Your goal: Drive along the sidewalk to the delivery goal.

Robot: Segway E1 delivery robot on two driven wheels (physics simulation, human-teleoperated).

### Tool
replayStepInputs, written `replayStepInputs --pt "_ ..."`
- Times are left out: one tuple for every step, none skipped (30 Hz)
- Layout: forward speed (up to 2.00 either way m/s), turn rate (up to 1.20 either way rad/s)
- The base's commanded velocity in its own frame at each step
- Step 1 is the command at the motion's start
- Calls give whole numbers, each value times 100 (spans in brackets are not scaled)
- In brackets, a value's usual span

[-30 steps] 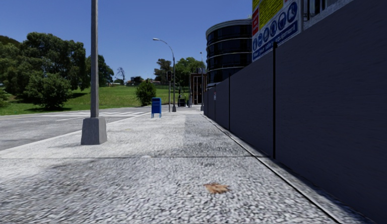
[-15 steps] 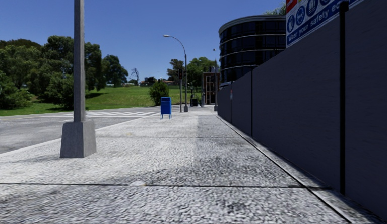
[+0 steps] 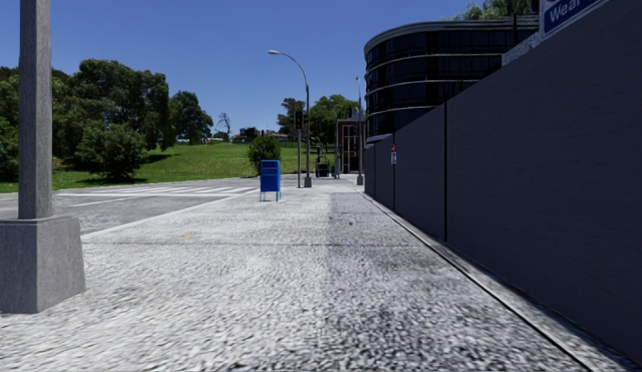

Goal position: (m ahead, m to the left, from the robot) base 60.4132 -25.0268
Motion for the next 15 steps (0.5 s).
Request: replayStepInputs --pt "200 0" --pt "200 0" --pt "200 0" --pt "200 0" --pt "200 0" --pt "200 0" --pt "200 0" --pt "200 0" --pt "200 0" --pt "200 0" --pt "200 0" --pt "200 0" --pt "200 0" --pt "200 0" --pt "200 0"
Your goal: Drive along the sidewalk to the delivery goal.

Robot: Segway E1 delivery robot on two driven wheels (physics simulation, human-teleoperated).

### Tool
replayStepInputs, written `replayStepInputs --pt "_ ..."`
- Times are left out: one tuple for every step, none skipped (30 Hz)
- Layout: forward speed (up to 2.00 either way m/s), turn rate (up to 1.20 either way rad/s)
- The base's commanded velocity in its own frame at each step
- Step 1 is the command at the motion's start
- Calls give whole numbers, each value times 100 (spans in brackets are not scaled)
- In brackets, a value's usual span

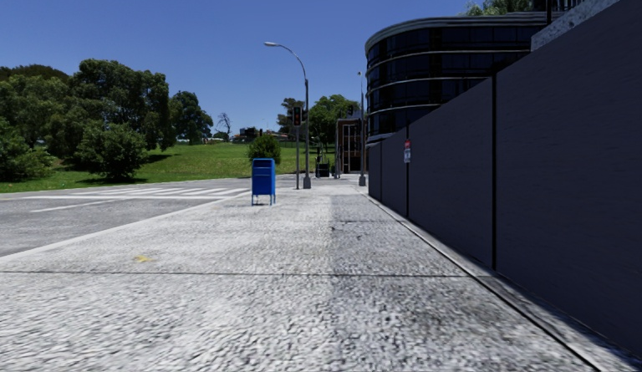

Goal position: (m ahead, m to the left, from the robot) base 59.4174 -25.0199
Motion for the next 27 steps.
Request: replayStepInputs --pt "200 0" --pt "200 0" --pt "200 0" --pt "200 0" --pt "200 0" --pt "200 0" --pt "200 0" --pt "200 0" --pt "200 0" --pt "200 0" --pt "200 0" --pt "200 0" --pt "200 0" --pt "200 0" --pt "200 0" --pt "200 0" --pt "200 0" --pt "200 0" --pt "200 0" --pt "200 0" --pt "200 0" --pt "200 0" --pt "200 0" --pt "200 0" --pt "200 0" --pt "200 0" --pt "200 0"
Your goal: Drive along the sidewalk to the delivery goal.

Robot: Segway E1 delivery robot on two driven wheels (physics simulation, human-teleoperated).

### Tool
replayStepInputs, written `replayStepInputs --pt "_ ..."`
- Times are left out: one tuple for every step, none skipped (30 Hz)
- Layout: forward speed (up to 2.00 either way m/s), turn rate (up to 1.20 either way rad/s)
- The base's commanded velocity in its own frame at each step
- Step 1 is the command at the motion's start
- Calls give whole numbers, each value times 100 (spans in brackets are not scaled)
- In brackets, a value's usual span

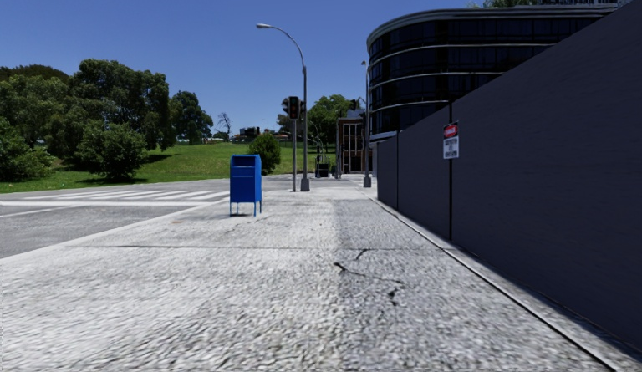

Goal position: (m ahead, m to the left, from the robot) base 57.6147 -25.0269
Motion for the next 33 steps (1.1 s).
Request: replayStepInputs --pt "200 0" --pt "200 0" --pt "200 0" --pt "200 0" --pt "200 0" --pt "200 0" --pt "200 0" --pt "200 0" --pt "200 0" --pt "200 0" --pt "200 0" --pt "200 0" --pt "200 0" --pt "200 0" --pt "200 0" --pt "200 0" --pt "200 0" --pt "200 0" --pt "200 0" --pt "200 0" --pt "200 0" --pt "200 0" --pt "200 0" --pt "200 0" --pt "200 0" --pt "200 0" --pt "200 0" --pt "200 0" --pt "200 0" --pt "200 0" --pt "200 0" --pt "200 0" --pt "200 0"
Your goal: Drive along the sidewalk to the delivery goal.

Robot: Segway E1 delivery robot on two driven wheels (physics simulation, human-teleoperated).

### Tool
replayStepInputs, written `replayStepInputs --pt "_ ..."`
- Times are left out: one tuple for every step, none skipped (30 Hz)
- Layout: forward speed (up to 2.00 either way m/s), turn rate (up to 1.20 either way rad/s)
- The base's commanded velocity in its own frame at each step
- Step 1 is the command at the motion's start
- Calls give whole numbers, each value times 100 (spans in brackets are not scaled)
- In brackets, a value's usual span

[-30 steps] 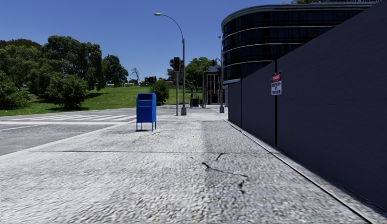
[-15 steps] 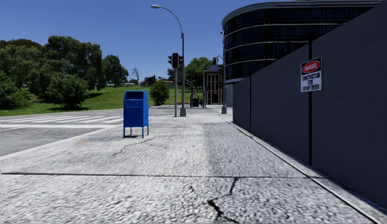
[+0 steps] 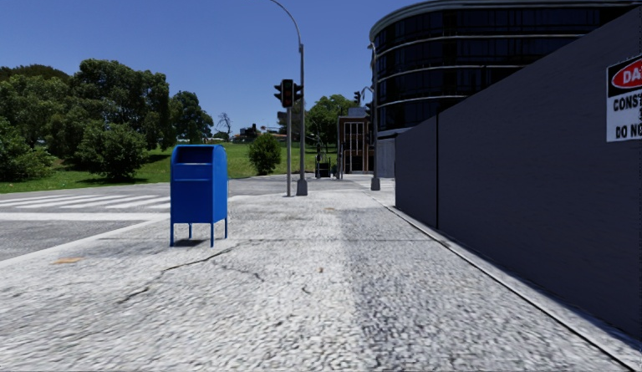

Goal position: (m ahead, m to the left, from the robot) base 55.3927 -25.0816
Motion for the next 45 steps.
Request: replayStepInputs --pt "200 0" --pt "200 0" --pt "200 0" --pt "200 0" --pt "200 0" --pt "200 0" --pt "200 0" --pt "200 0" --pt "200 0" --pt "200 0" --pt "200 0" --pt "200 0" --pt "200 0" --pt "200 0" --pt "200 0" --pt "200 0" --pt "200 0" --pt "200 0" --pt "200 0" --pt "200 0" --pt "200 0" --pt "200 0" --pt "200 0" --pt "200 0" --pt "200 0" --pt "200 0" --pt "200 0" --pt "200 0" --pt "200 0" --pt "200 0" --pt "200 0" --pt "200 0" --pt "200 0" --pt "200 0" --pt "200 0" --pt "200 0" --pt "200 0" --pt "200 0" --pt "200 0" --pt "200 0" --pt "200 0" --pt "200 0" --pt "200 0" --pt "200 0" --pt "200 0"
